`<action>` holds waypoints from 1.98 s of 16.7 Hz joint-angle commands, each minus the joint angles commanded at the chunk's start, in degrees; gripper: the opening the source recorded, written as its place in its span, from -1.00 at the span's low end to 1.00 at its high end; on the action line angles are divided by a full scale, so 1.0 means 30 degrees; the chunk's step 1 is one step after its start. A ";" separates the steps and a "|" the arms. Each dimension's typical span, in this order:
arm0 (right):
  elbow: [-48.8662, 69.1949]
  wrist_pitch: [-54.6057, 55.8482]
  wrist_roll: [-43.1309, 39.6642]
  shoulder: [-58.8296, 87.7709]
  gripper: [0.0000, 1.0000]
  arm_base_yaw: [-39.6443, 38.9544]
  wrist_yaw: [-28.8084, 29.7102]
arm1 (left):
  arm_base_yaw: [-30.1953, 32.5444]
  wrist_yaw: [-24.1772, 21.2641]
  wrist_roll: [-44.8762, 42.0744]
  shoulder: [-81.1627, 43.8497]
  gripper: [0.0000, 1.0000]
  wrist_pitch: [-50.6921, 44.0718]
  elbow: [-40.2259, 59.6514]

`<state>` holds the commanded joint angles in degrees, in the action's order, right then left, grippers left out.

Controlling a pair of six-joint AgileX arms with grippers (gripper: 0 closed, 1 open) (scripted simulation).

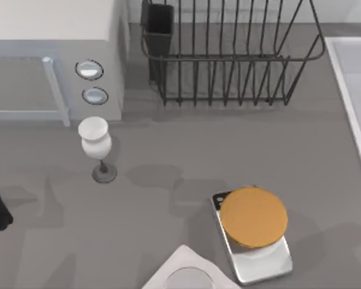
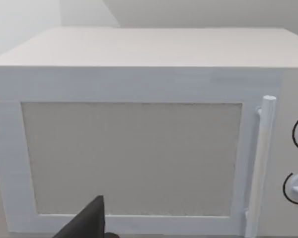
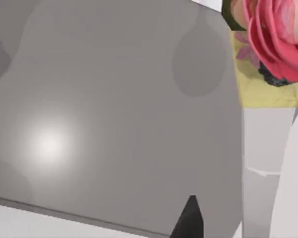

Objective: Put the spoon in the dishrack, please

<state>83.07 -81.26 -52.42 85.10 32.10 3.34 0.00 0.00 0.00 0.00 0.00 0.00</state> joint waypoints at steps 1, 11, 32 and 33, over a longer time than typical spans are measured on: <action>0.0122 0.0841 0.0573 0.0068 -1.00 -0.0977 0.0695 | 0.0000 0.0000 0.0000 0.0000 1.00 0.0000 0.0000; 0.0483 1.4801 1.0105 0.0516 -1.00 -1.8131 1.0961 | 0.0000 0.0000 0.0000 0.0000 1.00 0.0000 0.0000; -0.0424 2.9746 1.8041 0.2176 -1.00 -2.8814 1.7401 | 0.0000 0.0000 0.0000 0.0000 1.00 0.0000 0.0000; -0.0550 3.0891 1.8025 0.3157 -1.00 -2.8252 1.6827 | 0.0000 0.0000 0.0000 0.0000 1.00 0.0000 0.0000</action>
<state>81.42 11.41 1.66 94.57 -52.66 53.82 0.00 0.00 0.00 0.00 0.00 0.00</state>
